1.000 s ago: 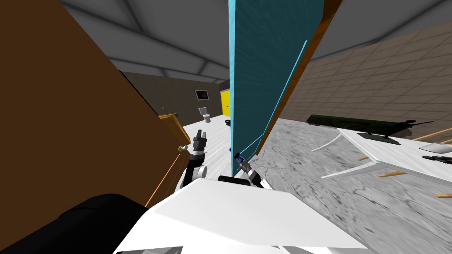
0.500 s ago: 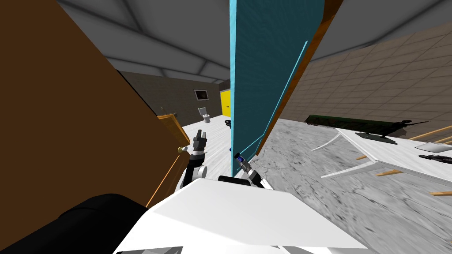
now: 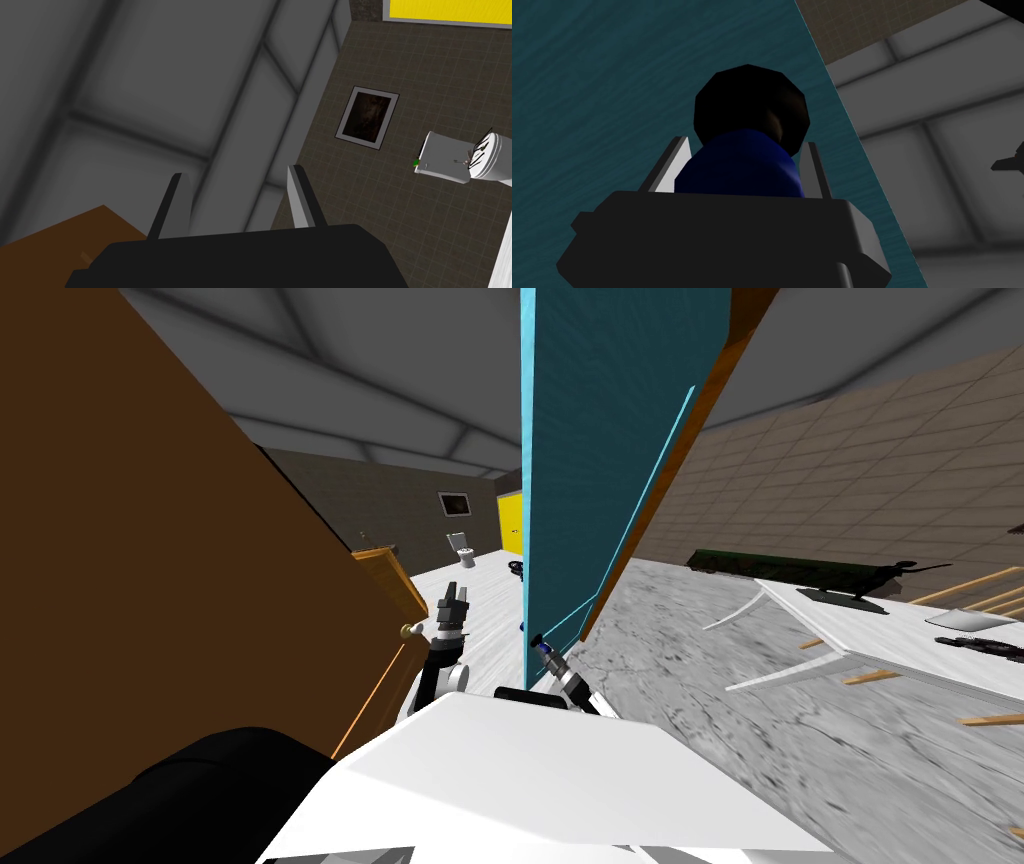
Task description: Push the door open
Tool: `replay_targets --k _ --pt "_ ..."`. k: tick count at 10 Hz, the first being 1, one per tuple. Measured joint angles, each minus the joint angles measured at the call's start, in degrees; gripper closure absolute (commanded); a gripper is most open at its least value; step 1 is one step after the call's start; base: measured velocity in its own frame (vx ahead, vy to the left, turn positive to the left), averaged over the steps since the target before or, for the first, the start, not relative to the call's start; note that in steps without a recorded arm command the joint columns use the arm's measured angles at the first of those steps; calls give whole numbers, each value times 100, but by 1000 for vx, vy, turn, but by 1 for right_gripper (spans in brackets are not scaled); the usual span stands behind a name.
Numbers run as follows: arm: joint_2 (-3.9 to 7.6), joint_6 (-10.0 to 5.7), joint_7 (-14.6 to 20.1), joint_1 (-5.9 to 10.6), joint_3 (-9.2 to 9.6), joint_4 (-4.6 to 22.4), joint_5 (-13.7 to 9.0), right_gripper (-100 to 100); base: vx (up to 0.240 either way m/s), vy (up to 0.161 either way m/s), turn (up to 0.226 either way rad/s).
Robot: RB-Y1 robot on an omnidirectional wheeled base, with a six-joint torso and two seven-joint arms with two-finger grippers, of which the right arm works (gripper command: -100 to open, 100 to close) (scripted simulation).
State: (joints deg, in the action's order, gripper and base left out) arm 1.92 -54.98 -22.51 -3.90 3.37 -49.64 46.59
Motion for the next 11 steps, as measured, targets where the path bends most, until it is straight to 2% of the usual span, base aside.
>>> replay_targets --k 1,3,4,6,10,11 --pt "25 23 167 -41 56 -78 -63 100 39 19 -22" --pt "57 -21 398 106 55 138 -187 100 27 27 -30" --pt "65 25 539 60 95 31 -197 100 21 23 -18" --pt "100 66 873 83 170 19 -324 100 33 39 -45" --pt "114 59 1364 190 249 187 -529 100 27 24 -27" --pt "141 124 1528 109 300 3 -536 100 32 30 -30"
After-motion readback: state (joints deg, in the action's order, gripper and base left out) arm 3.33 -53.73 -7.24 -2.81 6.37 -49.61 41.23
